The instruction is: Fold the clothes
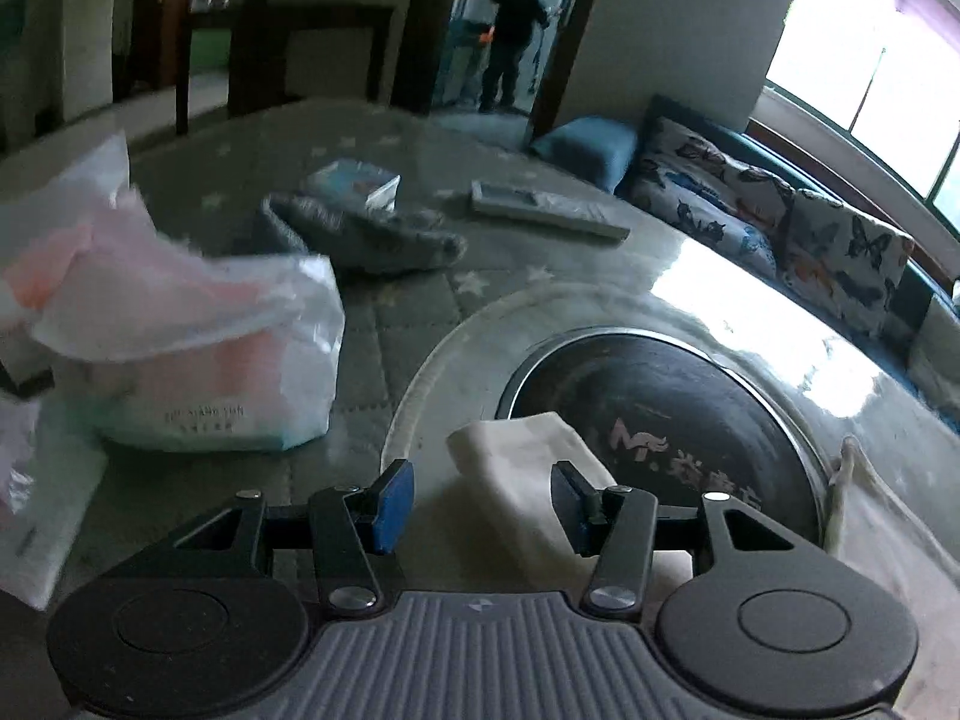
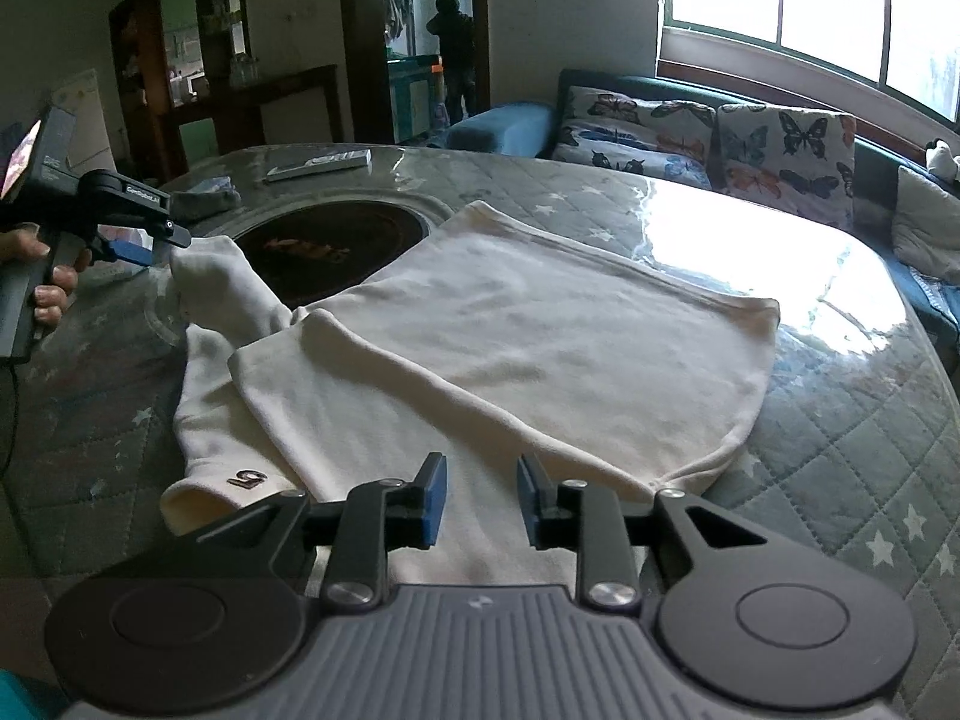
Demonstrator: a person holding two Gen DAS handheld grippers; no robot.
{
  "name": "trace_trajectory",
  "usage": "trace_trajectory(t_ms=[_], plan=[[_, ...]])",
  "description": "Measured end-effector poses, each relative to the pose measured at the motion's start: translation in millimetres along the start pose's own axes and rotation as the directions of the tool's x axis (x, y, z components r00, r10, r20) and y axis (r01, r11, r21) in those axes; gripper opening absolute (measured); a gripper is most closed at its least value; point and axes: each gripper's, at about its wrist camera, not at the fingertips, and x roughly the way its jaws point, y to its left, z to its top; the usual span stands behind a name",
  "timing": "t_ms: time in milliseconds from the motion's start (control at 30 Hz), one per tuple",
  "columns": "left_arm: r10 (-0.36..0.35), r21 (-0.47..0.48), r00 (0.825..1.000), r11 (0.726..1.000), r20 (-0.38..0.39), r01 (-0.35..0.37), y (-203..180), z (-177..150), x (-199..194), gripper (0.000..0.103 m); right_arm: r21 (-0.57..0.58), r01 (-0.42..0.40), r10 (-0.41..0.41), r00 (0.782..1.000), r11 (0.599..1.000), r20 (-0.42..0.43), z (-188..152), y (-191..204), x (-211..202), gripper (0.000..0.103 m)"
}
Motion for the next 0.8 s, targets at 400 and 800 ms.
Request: trace_trajectory(t_ms=[400,800], plan=[[-0.063,-0.028,0.998,0.998,0.02,0.064,1,2,-1,0.007,0.006,0.003,-0.003,1.0,1.0,0.007,-2,3,-5,0.026],[-0.522,0.237,0.848,0.838,0.088,0.491,-104,-19,-133,0.007,0.099,0.004,-0.01,0.998,0.995,0.054,-14,-13,-25,0.026]])
